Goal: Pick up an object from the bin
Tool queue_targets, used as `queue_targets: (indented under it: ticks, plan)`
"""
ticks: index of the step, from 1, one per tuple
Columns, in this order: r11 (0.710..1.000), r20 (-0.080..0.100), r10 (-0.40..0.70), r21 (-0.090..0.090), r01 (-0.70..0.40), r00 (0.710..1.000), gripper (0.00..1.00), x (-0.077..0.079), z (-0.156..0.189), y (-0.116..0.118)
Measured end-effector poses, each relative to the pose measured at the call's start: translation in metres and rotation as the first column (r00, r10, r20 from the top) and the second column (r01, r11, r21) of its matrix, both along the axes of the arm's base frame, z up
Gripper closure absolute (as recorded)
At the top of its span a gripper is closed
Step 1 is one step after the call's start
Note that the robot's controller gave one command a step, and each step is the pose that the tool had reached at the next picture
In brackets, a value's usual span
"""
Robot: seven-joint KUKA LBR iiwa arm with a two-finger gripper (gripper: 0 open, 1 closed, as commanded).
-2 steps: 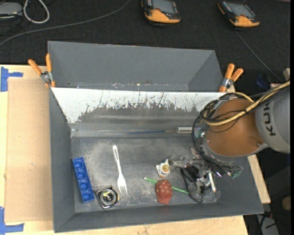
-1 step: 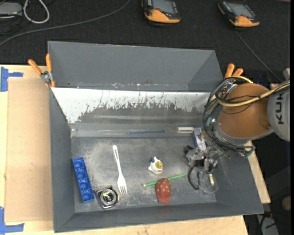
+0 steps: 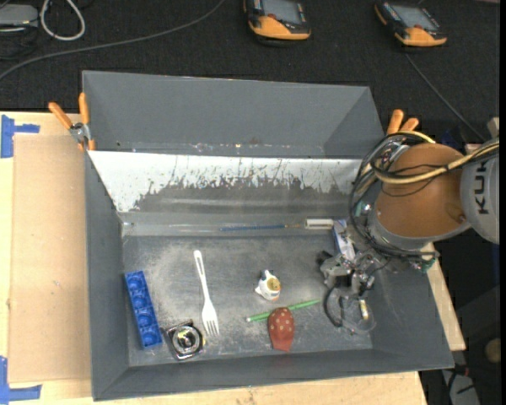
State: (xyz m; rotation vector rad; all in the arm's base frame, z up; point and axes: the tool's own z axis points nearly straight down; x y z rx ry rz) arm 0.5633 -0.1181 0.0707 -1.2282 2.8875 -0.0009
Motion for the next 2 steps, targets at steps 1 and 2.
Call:
queue_targets:
  ticks: [1, 2]
  plan:
    - [1.000, -0.006, -0.001, 0.002, 0.001, 1.000, 1.00, -0.002, 0.015, 0.001]
    - [1.000, -0.002, -0.001, 0.002, 0.001, 1.000, 1.00, -0.001, 0.053, 0.002]
